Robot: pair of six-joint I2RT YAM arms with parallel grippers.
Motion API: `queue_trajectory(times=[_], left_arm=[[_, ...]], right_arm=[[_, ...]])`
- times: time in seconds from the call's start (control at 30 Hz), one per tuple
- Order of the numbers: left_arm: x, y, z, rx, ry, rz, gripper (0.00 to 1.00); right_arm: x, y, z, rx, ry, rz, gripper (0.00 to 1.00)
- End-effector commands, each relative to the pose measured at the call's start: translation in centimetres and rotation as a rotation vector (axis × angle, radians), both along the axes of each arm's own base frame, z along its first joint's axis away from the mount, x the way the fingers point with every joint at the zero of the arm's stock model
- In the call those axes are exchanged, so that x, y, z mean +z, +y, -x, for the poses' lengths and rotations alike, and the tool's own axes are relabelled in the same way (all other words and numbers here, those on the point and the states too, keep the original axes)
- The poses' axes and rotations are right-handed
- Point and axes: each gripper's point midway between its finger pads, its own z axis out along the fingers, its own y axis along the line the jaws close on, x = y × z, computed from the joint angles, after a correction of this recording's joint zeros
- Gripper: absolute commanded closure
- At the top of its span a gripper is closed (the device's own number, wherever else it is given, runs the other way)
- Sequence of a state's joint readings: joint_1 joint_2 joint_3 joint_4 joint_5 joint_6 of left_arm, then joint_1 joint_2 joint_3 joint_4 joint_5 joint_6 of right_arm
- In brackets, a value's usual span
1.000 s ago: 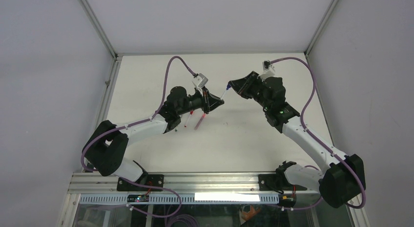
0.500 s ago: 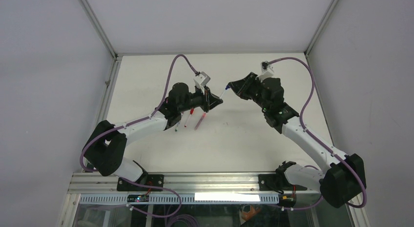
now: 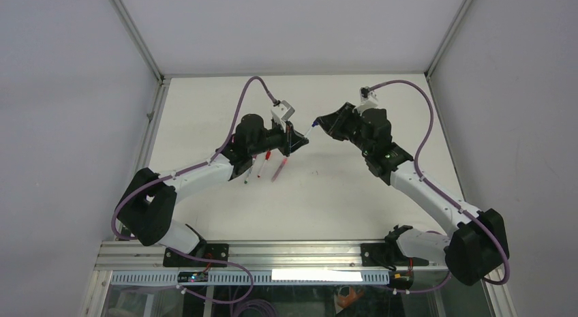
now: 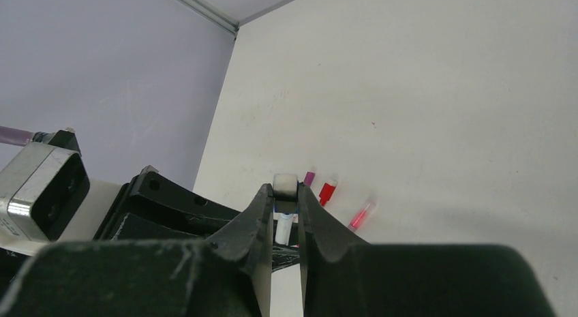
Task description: Insert the pens into the pen caps
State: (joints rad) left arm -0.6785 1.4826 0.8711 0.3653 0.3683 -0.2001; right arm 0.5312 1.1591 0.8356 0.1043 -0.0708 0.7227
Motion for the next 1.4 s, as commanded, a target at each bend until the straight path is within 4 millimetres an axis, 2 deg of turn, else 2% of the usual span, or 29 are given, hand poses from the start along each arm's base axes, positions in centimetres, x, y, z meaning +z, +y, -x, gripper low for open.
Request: queue_trajectory(times=[0.0, 0.1, 0.27, 0.47, 0.57, 0.73, 0.97, 1.27, 1.37], left_arm=[[6.6, 0.0, -1.2, 0.001, -0.231, 0.086, 1.00], [6.5, 0.5, -1.3, 0.017, -0.284, 0.061, 1.00], [7.3, 1.3, -2.1, 0.066, -0.367, 0.056, 1.00], [10.0, 1.4, -3.7, 0.127, -0.467, 0.069, 1.00], [11.7, 0.9, -4.1, 0.126, -0.510, 0.113, 1.00], [13.2, -0.1, -4.4, 0.103, -0.539, 0.166, 1.00], [14.0, -0.8, -4.5, 0.092, -0.587, 0.146, 1.00], [14.3, -1.0, -3.7, 0.037, -0.694, 0.085, 1.00], [14.5, -1.0, -3.8, 0.045, -0.712, 0.081, 1.00]], right_arm=[[-0.6, 2.7, 2.3, 0.159, 0.040, 0.015, 1.00], [-0.4, 3.7, 2.6, 0.228, 0.036, 0.020, 1.00], [-1.3, 4.7, 2.9, 0.286, 0.073, 0.008, 1.00], [-3.1, 4.7, 3.2, 0.280, 0.129, 0.002, 1.00], [-3.9, 4.5, 3.4, 0.271, 0.155, 0.012, 1.00], [-5.1, 4.6, 3.8, 0.265, 0.192, 0.011, 1.00], [-7.8, 5.3, 4.2, 0.282, 0.270, 0.036, 1.00], [-10.4, 4.9, 4.9, 0.284, 0.389, 0.100, 1.00], [-10.8, 5.3, 6.1, 0.360, 0.393, 0.116, 1.00]])
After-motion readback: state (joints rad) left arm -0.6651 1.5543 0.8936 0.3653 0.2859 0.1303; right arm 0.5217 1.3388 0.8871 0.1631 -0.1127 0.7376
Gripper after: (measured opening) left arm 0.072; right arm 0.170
